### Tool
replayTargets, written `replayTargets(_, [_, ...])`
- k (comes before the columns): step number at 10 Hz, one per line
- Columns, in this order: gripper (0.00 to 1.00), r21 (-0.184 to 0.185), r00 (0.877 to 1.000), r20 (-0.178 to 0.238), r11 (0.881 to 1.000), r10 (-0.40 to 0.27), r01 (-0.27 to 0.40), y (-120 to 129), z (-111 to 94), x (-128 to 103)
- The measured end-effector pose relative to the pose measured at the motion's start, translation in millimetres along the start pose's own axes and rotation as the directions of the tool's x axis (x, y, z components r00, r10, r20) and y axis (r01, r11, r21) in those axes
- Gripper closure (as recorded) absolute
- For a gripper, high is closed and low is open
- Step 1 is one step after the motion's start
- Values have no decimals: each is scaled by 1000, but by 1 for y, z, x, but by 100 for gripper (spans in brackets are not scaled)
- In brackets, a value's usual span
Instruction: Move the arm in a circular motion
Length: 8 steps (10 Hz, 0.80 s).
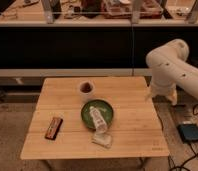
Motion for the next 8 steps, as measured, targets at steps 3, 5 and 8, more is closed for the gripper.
replayTargets(3, [30, 117, 969, 81, 968, -233, 223, -101, -24, -96])
replayTargets(5, [30, 292, 889, 90, 865, -449, 407, -200, -50, -150])
replayTargets(8, [30, 506, 772, -31, 656, -635, 560, -330, -87, -161])
